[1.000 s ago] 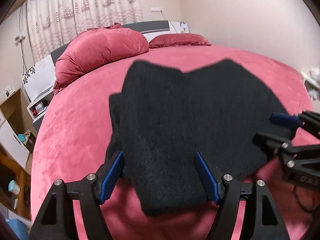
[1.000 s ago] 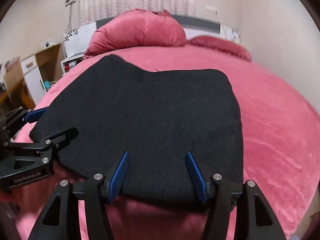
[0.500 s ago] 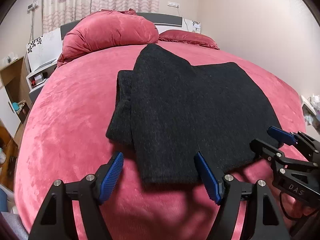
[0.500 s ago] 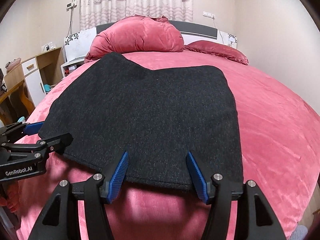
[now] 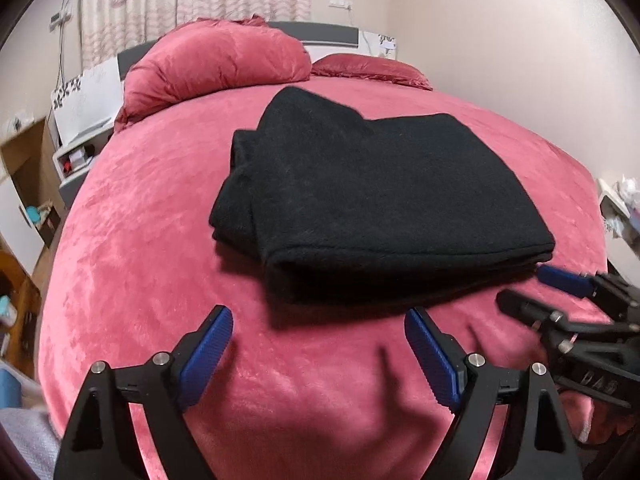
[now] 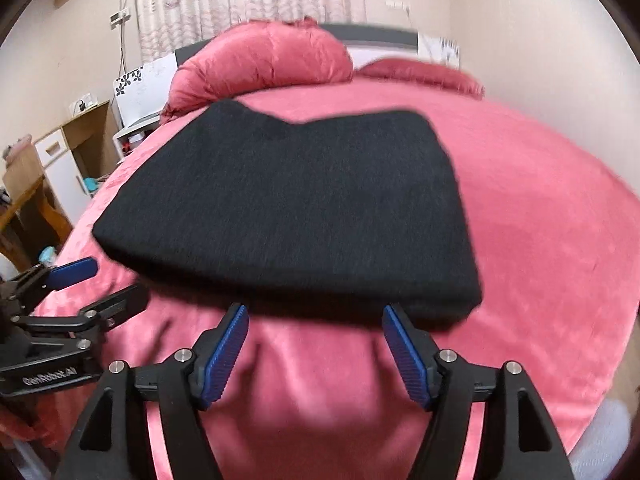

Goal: Fold large clothes

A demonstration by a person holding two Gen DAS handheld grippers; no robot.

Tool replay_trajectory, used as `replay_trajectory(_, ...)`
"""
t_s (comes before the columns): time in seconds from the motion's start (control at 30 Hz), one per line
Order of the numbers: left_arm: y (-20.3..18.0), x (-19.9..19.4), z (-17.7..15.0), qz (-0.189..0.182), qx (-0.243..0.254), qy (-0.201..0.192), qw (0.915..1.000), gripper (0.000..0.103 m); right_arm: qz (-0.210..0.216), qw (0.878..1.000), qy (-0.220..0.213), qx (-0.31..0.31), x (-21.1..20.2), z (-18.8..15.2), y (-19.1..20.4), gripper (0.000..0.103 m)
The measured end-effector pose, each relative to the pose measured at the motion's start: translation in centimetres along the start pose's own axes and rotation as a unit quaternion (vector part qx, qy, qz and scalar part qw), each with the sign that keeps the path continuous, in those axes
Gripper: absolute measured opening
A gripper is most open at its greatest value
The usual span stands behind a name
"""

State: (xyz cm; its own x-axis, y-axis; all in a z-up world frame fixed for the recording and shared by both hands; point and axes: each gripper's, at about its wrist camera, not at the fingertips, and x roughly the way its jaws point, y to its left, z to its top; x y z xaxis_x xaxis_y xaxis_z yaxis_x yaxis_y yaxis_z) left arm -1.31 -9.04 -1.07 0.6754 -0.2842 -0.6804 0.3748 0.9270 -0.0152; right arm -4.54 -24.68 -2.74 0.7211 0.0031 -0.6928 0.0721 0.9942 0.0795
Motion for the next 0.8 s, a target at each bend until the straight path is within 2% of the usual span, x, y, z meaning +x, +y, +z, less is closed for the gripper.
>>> replay_trajectory(0.07, -0.3, -0.4, 0.0, -0.006, -0.004, -0.003, 1.0000, 0.097, -0.003, 1.000, 0.010, 0.003, 0.0, -0.3, 0.0, 0.071)
replay_trajectory(0.13, -0.5, -0.7, 0.0, -0.014, -0.010, -0.002, 0.9999, 0.100, -0.006, 1.000, 0.008, 0.003, -0.1, -0.3, 0.2, 0.075)
replay_trajectory(0.27, -0.6, -1.3, 0.0, -0.004, -0.020, -0.005, 0.9998, 0.102, -0.012, 1.000, 0.002, 0.016, -0.4, -0.2, -0.1, 0.080)
replay_trajectory(0.47, -0.1, -0.8, 0.1, 0.000, -0.044, 0.011, 0.9990, 0.103, -0.018, 0.999, 0.011, 0.034, -0.1, -0.3, -0.7, 0.081)
replay_trajectory(0.8, -0.2, -0.5, 0.2, 0.010, -0.047, 0.017, 0.9987, 0.103, -0.009, 0.999, 0.010, 0.030, 0.0, -0.2, -0.6, 0.081)
